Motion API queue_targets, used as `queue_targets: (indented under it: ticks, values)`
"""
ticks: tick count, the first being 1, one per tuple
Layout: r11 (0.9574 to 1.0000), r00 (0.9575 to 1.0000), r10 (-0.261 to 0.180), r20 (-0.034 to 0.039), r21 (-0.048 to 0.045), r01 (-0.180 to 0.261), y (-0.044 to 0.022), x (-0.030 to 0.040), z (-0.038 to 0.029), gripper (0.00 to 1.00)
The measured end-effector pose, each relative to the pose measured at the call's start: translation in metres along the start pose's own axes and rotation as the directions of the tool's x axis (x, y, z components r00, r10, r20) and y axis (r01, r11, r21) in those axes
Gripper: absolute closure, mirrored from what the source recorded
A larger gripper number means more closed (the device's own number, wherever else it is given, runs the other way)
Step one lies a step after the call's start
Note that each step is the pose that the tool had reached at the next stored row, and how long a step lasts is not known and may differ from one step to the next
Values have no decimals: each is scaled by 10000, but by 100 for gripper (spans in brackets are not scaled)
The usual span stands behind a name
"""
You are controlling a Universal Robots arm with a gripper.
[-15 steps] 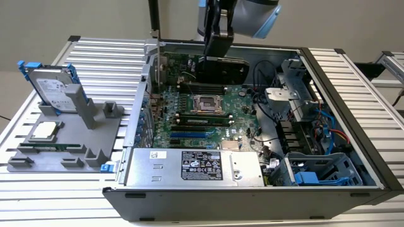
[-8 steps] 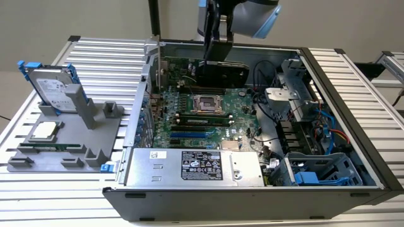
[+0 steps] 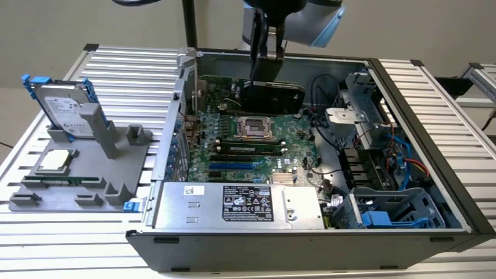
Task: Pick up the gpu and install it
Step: 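Insert the gpu into the slot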
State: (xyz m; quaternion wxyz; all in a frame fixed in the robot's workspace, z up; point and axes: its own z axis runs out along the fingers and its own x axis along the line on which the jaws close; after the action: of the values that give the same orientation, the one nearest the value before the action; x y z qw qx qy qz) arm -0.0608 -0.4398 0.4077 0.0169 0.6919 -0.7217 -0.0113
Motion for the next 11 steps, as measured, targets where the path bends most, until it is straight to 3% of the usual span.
queue_targets:
  ticks: [11]
  values:
    - [9996, 9995, 286, -126, 33, -285, -27, -3, 124, 100]
